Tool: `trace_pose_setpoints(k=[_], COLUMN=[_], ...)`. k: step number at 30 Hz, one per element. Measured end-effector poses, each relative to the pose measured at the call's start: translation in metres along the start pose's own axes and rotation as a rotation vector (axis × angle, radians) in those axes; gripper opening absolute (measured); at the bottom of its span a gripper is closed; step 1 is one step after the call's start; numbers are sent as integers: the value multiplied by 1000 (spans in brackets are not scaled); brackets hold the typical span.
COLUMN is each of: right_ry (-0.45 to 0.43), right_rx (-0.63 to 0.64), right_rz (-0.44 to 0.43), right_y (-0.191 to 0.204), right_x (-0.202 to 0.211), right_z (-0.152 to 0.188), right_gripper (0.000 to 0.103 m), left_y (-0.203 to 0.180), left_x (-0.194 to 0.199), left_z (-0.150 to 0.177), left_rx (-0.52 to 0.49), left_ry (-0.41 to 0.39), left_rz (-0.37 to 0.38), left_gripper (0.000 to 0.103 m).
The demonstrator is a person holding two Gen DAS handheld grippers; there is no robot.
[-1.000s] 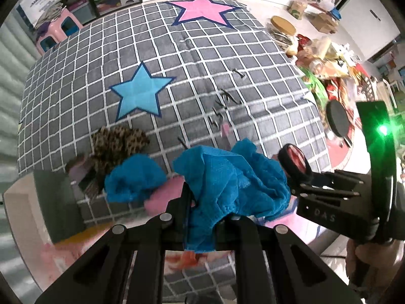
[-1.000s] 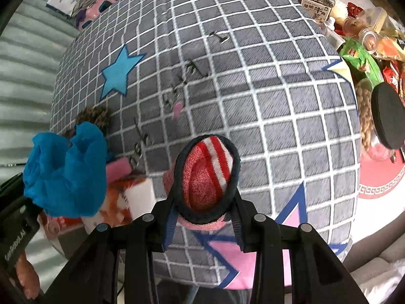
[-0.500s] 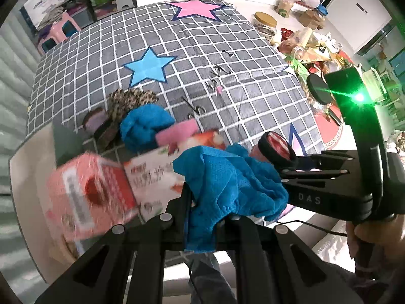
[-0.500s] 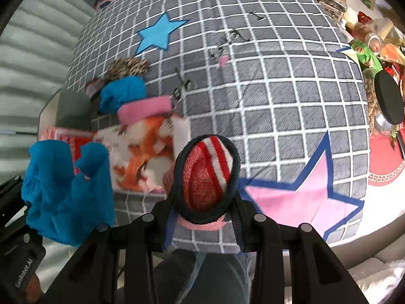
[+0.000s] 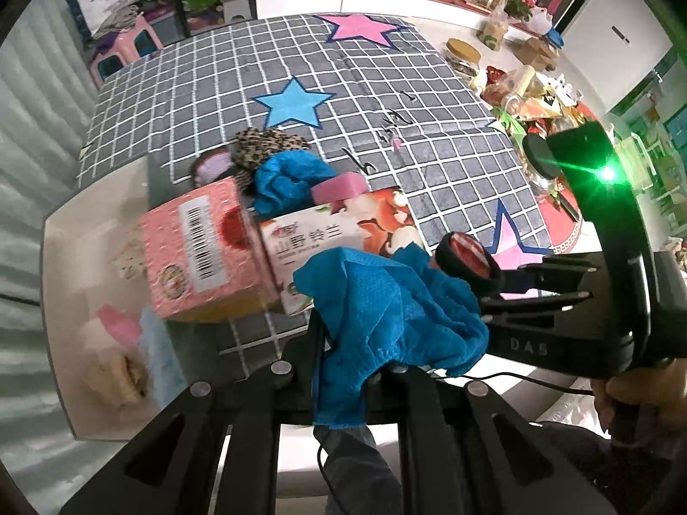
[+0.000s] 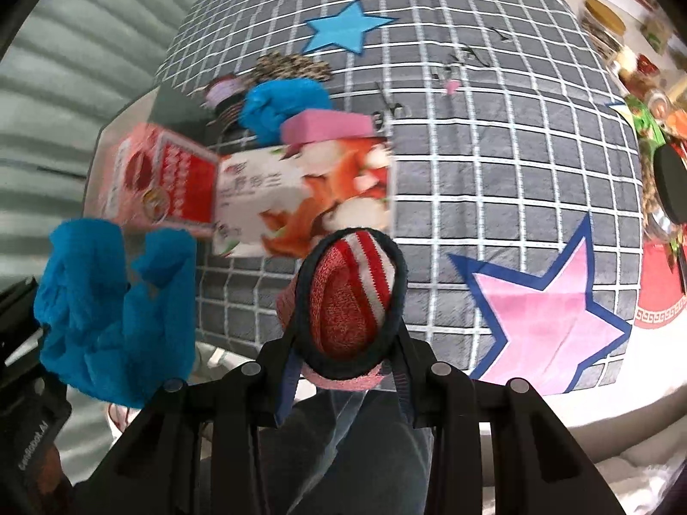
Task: Organize soft objects
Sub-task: 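Carry the red-striped cap and blue cloth with both tools over the white box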
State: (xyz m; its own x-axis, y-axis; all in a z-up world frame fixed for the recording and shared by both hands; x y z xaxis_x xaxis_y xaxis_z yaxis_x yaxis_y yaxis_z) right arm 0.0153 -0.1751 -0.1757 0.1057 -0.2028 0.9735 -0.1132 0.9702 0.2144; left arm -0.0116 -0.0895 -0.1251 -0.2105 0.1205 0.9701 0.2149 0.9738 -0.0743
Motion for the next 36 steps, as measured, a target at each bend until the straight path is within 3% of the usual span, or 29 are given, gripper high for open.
trace_pose_setpoints(k=[17,36], right_ry=[-42,-41], right_rx=[168,366], right_rz=[-20,-24], right_y=[84,172], right_x=[9,13], right_z=[20,25], right_gripper=[39,39], left_y=[64,139], left_x=[43,71], left_z=[39,92], left_rx=[107,376], left_ry=[-74,-140], left_rz=[-54,-110], left_gripper=[13,13])
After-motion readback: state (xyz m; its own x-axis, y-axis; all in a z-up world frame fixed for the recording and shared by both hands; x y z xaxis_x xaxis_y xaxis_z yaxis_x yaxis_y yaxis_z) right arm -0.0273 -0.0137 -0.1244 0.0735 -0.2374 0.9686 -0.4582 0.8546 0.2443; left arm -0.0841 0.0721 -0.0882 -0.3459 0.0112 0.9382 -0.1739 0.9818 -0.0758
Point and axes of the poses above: each gripper's, at about its wrist camera, not at the fingertips, and x roughly against the way its jaws point, y to its left, z to its underside, the point moved 10 cm from there along -x, roughly the way its jaws point, and after that the axes turned 13 degrees about -x, right-handed, at the moved point
